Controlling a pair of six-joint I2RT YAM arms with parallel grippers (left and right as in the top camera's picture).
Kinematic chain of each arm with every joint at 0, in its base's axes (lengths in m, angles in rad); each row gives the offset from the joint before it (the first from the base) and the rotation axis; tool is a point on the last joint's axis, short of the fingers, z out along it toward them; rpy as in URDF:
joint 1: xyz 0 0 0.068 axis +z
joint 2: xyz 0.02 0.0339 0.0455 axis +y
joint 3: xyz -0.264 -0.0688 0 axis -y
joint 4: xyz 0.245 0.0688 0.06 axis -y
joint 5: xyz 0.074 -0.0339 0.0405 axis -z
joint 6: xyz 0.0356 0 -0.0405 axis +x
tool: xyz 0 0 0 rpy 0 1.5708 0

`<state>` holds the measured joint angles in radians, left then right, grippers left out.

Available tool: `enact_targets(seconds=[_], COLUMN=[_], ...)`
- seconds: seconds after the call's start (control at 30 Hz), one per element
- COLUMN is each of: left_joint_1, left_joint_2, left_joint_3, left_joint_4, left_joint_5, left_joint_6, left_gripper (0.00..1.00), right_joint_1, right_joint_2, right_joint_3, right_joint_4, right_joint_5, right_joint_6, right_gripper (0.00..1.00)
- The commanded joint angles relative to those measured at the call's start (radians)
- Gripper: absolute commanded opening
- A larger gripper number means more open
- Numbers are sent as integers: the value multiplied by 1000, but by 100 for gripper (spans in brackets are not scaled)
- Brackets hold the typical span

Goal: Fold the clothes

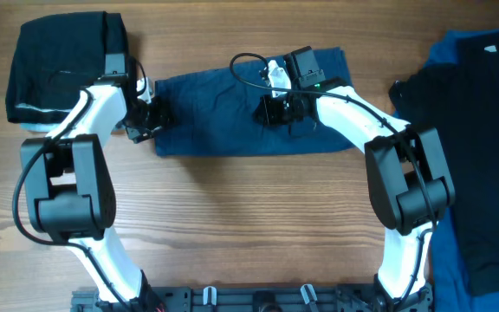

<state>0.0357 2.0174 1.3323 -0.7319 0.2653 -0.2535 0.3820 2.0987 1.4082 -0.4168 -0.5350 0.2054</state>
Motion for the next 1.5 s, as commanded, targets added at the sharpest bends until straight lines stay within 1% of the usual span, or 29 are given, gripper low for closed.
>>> enact_targets(seconds=[0.0, 0.13, 0.27, 0.37, 0.57, 0.63, 0.67, 0.7, 0.73, 0.77, 0.8, 0.83, 0.9, 0.93, 0.97, 1.0, 1.03, 1.07, 1.1, 1.2, 1.33, 1.47], left_joint_1=[-49, -94, -106, -105, -106, -106, -106, -106, -106, -106, -106, -106, -105, -105, -105, -105, -105, -105, -105, -105, -105, -105], left_joint_2=[25, 25, 25, 25, 32, 38, 40, 40, 40, 40, 40, 40, 40, 40, 40, 40, 40, 40, 40, 40, 33, 25], left_joint_3=[-37, -37, -38, -38, -55, -57, -57, -57, -57, -57, -57, -57, -57, -57, -57, -57, -57, -57, -57, -29, 126, 261], left_joint_4=[-5, 0, -1, 8, 19, 18, 18, 18, 18, 18, 18, 18, 14, 9, 2, -1, -5, -7, -8, -42, -219, -326], left_joint_5=[-114, -135, -163, -163, -159, -158, -159, -158, -158, -158, -159, -159, -171, -174, -174, -175, -179, -182, -182, -200, -321, -327], left_joint_6=[-47, -50, -95, -96, -122, -122, -122, -122, -122, -122, -121, -121, -121, -121, -122, -121, -121, -121, -121, -98, -91, -91], left_gripper=[72, 73, 73, 64, 57, 53, 49, 40, 36, 29, 29, 31, 49, 54, 55, 52, 40, 14, 4, 4, 4, 4], right_joint_1=[5, 5, 5, 5, 5, 5, 5, 5, 5, 5, 5, 5, 5, 5, 5, 5, 5, 5, 5, -4, -29, -21], right_joint_2=[22, 22, 22, 22, 22, 22, 22, 22, 22, 22, 22, 22, 22, 22, 22, 22, 22, 22, 22, -3, -139, -227], right_joint_3=[-10, -10, -10, -10, -10, -10, -10, -10, -10, -10, -10, -10, -10, -10, -10, -10, -10, -10, -10, 5, 54, 54], right_joint_4=[5, 5, 0, -15, -21, -21, -21, -21, -21, -21, -21, -21, -21, -21, -21, -21, -21, -21, -21, -35, -130, -220], right_joint_5=[-11, -12, -16, -11, -11, -11, -11, -11, -11, -11, -7, -2, 22, 23, 23, 23, 22, 22, 22, 23, 23, 22], right_joint_6=[8, 12, 34, 32, 32, 32, 32, 32, 32, 31, 31, 31, 31, 31, 32, 33, 33, 34, 34, 45, 60, 66], right_gripper=[6, 6, 6, 6, 6, 6, 6, 6, 6, 6, 6, 6, 6, 6, 6, 6, 5, 4, 4, 4, 4, 4])
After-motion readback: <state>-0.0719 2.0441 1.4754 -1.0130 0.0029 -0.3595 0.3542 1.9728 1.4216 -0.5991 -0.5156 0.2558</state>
